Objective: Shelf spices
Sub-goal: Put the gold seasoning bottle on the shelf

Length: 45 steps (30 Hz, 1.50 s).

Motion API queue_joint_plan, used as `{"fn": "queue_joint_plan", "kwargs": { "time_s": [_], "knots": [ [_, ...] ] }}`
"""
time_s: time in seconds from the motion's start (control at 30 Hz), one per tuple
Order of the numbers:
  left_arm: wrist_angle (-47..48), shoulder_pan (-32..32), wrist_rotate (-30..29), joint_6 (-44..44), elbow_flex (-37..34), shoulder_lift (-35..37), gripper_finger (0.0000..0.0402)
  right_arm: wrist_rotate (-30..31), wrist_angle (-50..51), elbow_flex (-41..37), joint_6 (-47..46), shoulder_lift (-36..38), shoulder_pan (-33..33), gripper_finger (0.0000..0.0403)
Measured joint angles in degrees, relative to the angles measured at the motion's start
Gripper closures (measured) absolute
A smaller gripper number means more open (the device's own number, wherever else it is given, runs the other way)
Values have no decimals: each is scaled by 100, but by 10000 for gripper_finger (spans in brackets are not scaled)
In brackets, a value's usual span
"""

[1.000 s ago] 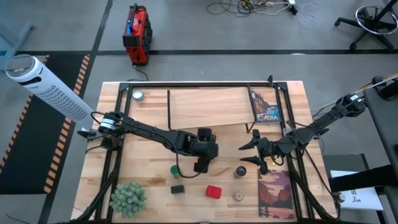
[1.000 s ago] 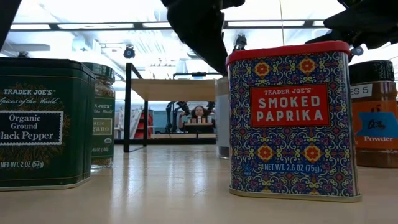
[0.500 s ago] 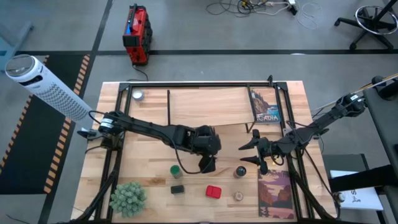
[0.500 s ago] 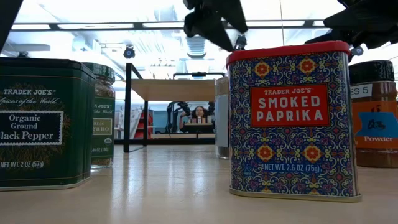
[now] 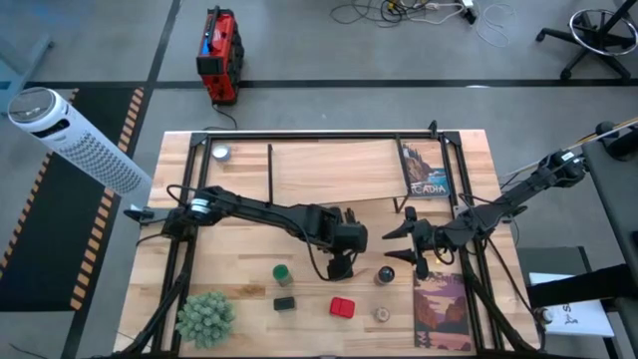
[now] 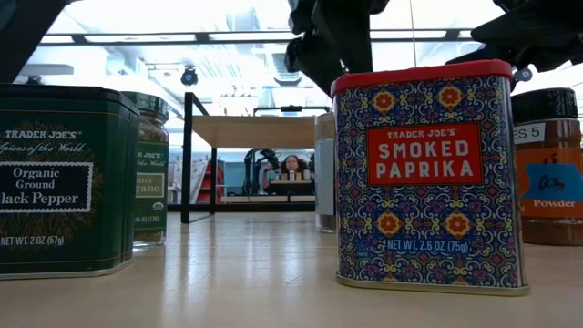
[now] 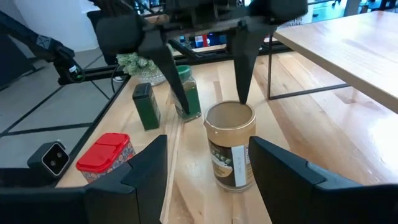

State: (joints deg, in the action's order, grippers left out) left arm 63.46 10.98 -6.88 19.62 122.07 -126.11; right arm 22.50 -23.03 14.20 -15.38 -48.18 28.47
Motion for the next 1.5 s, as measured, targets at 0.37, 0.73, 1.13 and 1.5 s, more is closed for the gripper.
{"fn": "queue_joint_plan", "kwargs": {
  "time_s": [0.37,0.73,1.13,1.5],
  "knots": [
    [286,-46,-157,31,198,-153,96,-2,0,0,-158,0,2,204],
    [275,-92,-78,313,198,-150,37,-109,0,0,-261,0,15,204],
    [232,-98,38,664,-68,-146,23,-195,0,2,-194,0,15,204],
    [-245,-136,35,640,-533,-144,22,-195,0,2,-236,0,15,204]
  ]
}}
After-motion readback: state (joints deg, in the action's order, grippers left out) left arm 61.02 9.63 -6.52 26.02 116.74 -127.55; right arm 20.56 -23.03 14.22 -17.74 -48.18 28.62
